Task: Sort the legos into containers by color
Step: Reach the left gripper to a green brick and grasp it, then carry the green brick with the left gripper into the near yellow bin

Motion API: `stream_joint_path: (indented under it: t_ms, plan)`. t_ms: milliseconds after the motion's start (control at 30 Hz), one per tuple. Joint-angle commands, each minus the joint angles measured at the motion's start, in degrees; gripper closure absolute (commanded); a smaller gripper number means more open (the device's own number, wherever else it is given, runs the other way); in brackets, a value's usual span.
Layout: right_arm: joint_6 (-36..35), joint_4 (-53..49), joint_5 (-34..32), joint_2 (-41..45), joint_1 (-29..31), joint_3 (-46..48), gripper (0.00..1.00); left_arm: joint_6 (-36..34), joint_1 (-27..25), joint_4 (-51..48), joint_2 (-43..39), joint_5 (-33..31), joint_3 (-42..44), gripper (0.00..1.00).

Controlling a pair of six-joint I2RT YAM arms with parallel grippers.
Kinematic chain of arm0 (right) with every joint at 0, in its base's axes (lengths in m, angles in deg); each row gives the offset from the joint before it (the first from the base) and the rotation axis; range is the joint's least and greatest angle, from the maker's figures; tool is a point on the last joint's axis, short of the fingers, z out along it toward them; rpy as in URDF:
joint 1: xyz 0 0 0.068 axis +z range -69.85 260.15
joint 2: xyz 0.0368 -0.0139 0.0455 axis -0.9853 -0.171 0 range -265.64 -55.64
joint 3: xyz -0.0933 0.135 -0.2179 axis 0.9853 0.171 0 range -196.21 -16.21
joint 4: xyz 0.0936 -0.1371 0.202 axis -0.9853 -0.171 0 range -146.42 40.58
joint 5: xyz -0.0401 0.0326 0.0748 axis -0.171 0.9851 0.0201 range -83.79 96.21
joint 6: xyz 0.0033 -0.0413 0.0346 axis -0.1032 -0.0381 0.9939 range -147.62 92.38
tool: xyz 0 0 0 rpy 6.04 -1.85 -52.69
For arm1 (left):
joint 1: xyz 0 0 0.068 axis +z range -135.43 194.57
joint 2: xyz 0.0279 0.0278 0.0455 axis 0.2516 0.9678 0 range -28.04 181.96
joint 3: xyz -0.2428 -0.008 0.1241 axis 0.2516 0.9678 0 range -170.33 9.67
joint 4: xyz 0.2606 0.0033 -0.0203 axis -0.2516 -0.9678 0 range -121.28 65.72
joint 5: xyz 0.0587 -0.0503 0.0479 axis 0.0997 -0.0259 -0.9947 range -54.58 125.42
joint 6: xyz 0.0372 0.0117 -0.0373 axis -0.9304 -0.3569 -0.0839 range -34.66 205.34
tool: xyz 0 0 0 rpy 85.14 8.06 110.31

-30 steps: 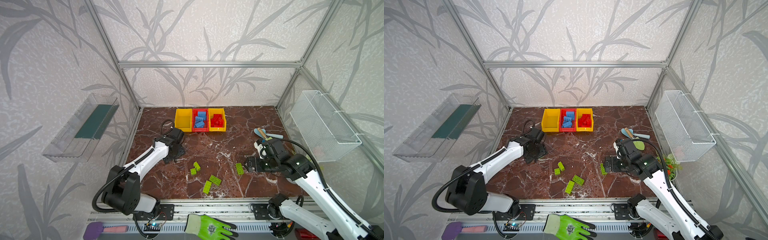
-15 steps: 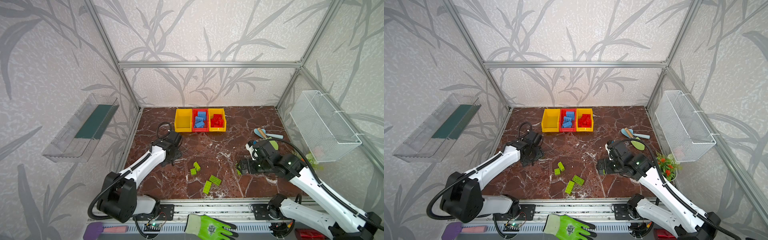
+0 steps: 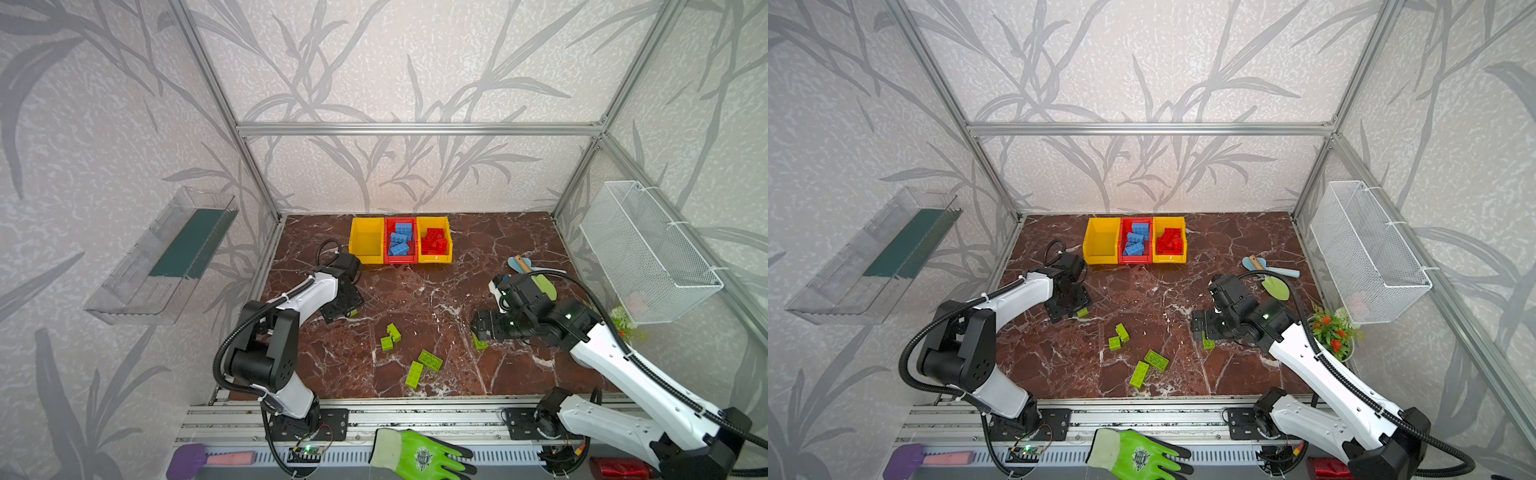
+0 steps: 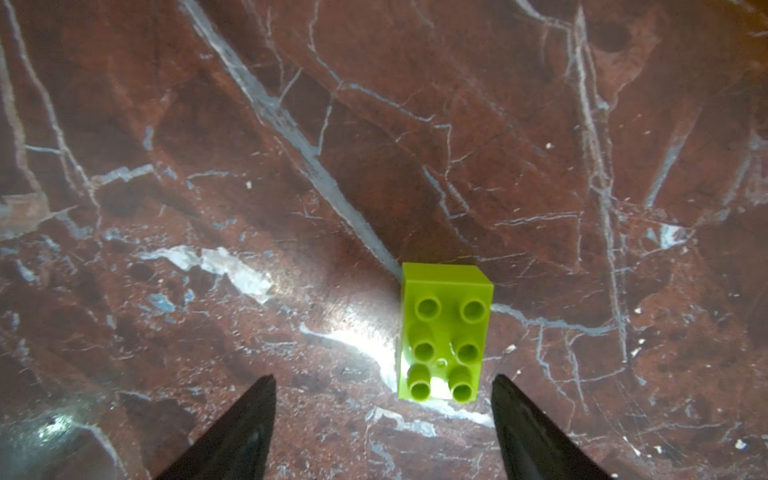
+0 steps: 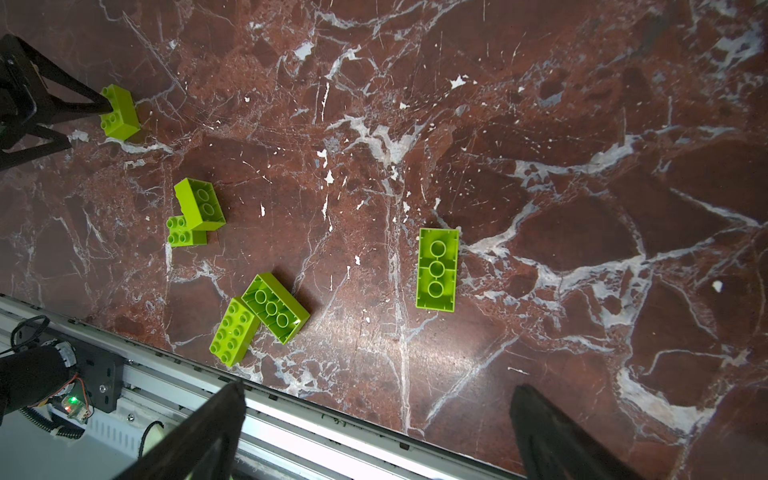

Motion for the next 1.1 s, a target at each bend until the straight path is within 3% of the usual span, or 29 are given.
stream_joint_path:
  t_ms: [0,233,500,767,1067]
  plan:
    - [-0.2,-0.3,-0.9,-1.6,0.3,-2.6,0.00,-1.0,0.0,1.2,1.3,1.1,-1.7,0.19]
    - [-1.5,-0.6,-1.0,-3.7,0.3,-3.9,0.00,-0.1,-0.1,1.0,6.0,0.4,-2.7,0.26]
    - [-3.1,-0.5,-2.0,-4.8,0.3,-4.2,0.00,-0.7,-0.1,-2.6,7.9,-0.7,-5.2,0.74]
    - [-4.9,-0.2,-3.1,-7.9,0.3,-7.3,0.00,-7.3,0.0,-9.8,9.9,-4.8,-20.5,0.75]
    - [-5.0,-0.8,-4.4,-10.4,-0.4,-9.9,0.00,-11.7,0.1,-14.2,24.6,-4.7,-47.6,0.75]
